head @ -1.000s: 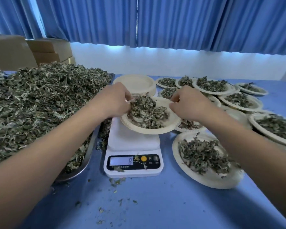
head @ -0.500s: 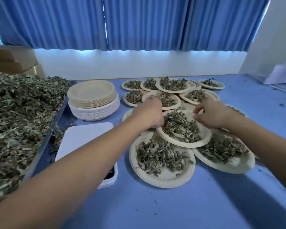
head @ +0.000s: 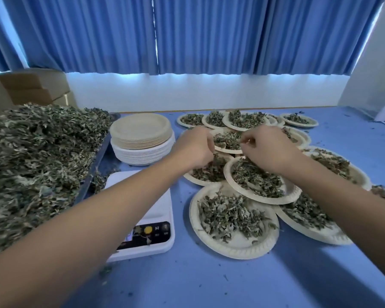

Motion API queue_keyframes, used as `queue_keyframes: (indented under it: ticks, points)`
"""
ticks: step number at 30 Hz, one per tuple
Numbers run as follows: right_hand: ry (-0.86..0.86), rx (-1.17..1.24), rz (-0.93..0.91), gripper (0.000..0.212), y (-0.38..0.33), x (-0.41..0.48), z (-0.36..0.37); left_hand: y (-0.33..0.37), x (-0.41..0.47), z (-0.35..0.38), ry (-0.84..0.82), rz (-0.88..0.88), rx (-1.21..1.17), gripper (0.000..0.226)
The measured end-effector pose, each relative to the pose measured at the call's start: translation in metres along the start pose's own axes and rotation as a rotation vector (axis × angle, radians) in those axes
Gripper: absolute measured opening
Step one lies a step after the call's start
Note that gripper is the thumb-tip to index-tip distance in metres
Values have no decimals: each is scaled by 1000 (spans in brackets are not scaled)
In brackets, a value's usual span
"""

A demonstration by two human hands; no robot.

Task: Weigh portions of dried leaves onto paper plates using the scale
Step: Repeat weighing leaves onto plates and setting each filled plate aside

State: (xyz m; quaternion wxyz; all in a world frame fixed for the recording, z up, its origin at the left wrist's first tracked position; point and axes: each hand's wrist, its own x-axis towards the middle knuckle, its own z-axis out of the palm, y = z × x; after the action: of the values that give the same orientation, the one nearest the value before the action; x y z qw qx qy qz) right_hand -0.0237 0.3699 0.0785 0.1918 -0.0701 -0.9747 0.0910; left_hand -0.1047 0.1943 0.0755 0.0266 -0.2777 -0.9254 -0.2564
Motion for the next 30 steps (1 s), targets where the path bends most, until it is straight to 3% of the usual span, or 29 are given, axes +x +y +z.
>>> queue_keyframes:
  ticks: [4, 9, 13, 18, 24, 30]
  points:
    - [-8, 82, -137, 21, -61, 15, 8, -38, -6, -26, 72, -13, 41, 27]
    - [-71, 96, -276, 25, -119, 42, 26, -88, -10, -60, 207, 40, 121, 15]
    - [-84, 47, -349, 32, -149, 67, 46, -123, -10, -85, 115, 129, 252, 46]
    - [-134, 21, -453, 29, -166, 91, 63, -158, -6, -96, 17, 163, 401, 25]
    - [-176, -32, -613, 22, -162, 107, 63, -173, 2, -101, 12, 306, 236, 13]
    - [-227, 89, -674, 24, -156, 116, 59, -180, 9, -106, -7, 375, 85, 14]
